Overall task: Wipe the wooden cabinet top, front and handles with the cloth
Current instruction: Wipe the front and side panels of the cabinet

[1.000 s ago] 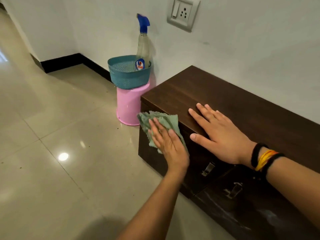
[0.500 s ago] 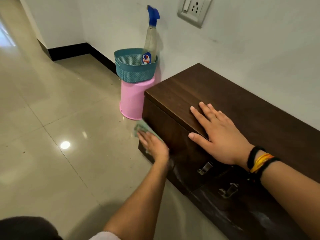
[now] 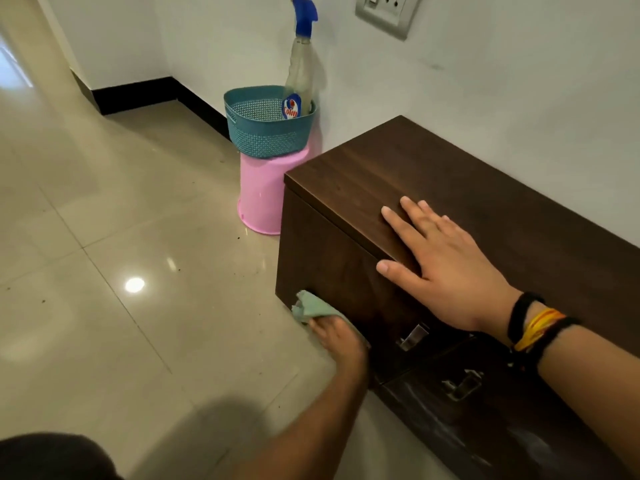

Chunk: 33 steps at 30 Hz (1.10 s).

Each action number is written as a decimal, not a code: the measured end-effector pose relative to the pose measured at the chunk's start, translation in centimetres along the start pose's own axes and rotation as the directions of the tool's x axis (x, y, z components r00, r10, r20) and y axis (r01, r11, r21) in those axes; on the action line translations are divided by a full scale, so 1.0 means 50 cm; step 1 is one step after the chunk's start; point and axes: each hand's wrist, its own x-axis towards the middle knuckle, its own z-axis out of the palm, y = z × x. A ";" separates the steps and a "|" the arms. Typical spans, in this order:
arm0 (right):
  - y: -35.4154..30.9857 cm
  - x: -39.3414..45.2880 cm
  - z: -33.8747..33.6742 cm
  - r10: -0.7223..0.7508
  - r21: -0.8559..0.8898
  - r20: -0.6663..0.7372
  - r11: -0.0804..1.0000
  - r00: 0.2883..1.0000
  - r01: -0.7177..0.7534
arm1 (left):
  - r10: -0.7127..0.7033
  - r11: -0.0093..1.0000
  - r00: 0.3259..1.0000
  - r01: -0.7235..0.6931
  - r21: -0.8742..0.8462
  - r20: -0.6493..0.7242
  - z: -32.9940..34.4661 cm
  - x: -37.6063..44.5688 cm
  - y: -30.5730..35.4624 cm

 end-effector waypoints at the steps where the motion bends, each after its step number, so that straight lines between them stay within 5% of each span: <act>1: 0.000 0.002 -0.005 -0.001 -0.005 -0.003 1.000 1.000 0.001 | 0.112 0.991 0.994 -0.112 0.069 0.014 0.010 -0.031 0.003; 4: -0.002 0.013 -0.014 -0.005 -0.015 -0.026 1.000 1.000 0.005 | 0.339 0.940 0.933 -0.331 0.082 -0.123 0.011 0.051 0.098; 6: -0.007 0.017 -0.008 -0.003 -0.013 -0.023 1.000 1.000 0.003 | 0.379 0.922 0.910 -0.356 0.149 -0.167 -0.017 0.157 0.117; 8: -0.008 0.017 0.001 -0.008 -0.014 -0.005 1.000 1.000 0.008 | 0.192 0.981 0.962 -0.193 0.015 -0.193 -0.033 0.193 0.073; 11: -0.006 0.014 -0.002 -0.009 0.024 -0.007 1.000 1.000 0.010 | -0.082 0.986 0.993 0.069 -0.153 -0.084 -0.009 0.033 -0.020; 13: -0.006 0.013 -0.011 -0.010 0.046 -0.009 0.999 1.000 0.010 | 0.097 0.995 0.995 -0.096 -0.041 0.036 0.008 -0.078 -0.054; 16: -0.004 0.013 -0.012 -0.010 0.050 -0.017 0.999 1.000 0.011 | 0.348 0.937 0.936 -0.344 0.061 -0.055 0.027 -0.019 -0.020; 18: 0.000 0.009 -0.008 -0.002 0.048 -0.024 0.999 1.000 0.003 | 0.259 0.966 0.958 -0.254 0.051 -0.122 0.026 0.060 -0.008; 21: 0.005 0.004 0.000 -0.001 0.042 -0.007 0.999 1.000 0.002 | -0.124 0.986 0.974 0.099 -0.136 -0.189 0.030 0.077 -0.055; 23: 0.009 0.002 0.000 0.006 0.046 -0.009 0.999 1.000 -0.006 | -0.338 0.933 0.934 0.317 -0.171 -0.114 0.042 -0.018 -0.096; 25: 0.008 0.000 -0.001 0.010 0.052 -0.010 0.999 1.000 -0.010 | -0.341 0.933 0.939 0.343 -0.108 0.043 0.044 -0.143 -0.088; 27: 0.005 0.004 -0.007 0.009 0.057 -0.016 0.998 1.000 -0.008 | -0.173 0.982 0.979 0.181 -0.060 0.111 0.050 -0.178 -0.082; 30: 0.003 0.009 -0.012 0.000 0.055 -0.033 0.998 0.999 0.002 | -0.094 0.993 0.995 0.091 -0.081 -0.032 0.044 -0.004 -0.078; 33: 0.004 0.005 -0.003 0.003 0.067 -0.024 0.998 1.000 -0.001 | -0.264 0.954 0.957 0.242 -0.178 -0.116 0.012 0.154 -0.115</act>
